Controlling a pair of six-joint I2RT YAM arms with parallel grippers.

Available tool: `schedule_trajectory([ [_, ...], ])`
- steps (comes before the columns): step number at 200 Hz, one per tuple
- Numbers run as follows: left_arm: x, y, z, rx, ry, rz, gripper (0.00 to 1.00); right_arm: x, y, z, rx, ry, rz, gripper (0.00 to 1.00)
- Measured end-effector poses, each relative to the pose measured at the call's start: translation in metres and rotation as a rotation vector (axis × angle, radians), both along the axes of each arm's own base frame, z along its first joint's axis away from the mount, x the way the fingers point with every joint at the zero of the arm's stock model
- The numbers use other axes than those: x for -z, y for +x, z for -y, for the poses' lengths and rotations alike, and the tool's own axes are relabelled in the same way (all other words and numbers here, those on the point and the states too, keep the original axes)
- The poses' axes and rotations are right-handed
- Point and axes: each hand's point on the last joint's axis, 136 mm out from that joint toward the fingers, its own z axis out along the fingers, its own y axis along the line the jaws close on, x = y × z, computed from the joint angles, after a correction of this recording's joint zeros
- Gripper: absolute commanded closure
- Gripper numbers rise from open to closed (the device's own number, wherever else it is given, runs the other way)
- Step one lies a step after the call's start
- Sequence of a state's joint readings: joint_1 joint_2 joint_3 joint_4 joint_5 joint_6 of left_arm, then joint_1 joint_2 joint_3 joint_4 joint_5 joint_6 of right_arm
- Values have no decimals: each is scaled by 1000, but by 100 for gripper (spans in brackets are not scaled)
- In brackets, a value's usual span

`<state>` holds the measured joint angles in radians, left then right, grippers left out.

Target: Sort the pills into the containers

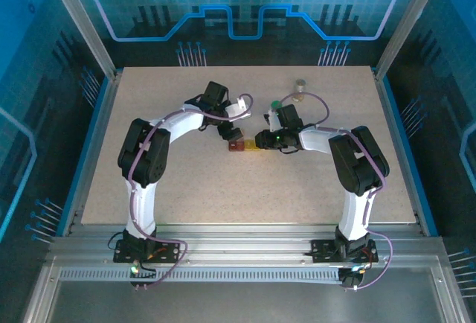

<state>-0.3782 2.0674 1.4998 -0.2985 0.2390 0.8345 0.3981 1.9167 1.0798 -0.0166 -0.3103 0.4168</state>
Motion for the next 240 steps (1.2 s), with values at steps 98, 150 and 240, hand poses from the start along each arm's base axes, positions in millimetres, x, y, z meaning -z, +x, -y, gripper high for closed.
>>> schedule_trajectory([
  [98, 28, -3, -1, 1, 21, -52, 12, -1, 1, 2, 10, -24, -14, 69],
  [150, 14, 5, 2, -48, -28, -23, 10, -2, 5, 5, 26, -48, -12, 69],
  [240, -122, -22, -12, -261, -404, 254, 8, -3, 31, 1, 73, -61, 17, 64],
])
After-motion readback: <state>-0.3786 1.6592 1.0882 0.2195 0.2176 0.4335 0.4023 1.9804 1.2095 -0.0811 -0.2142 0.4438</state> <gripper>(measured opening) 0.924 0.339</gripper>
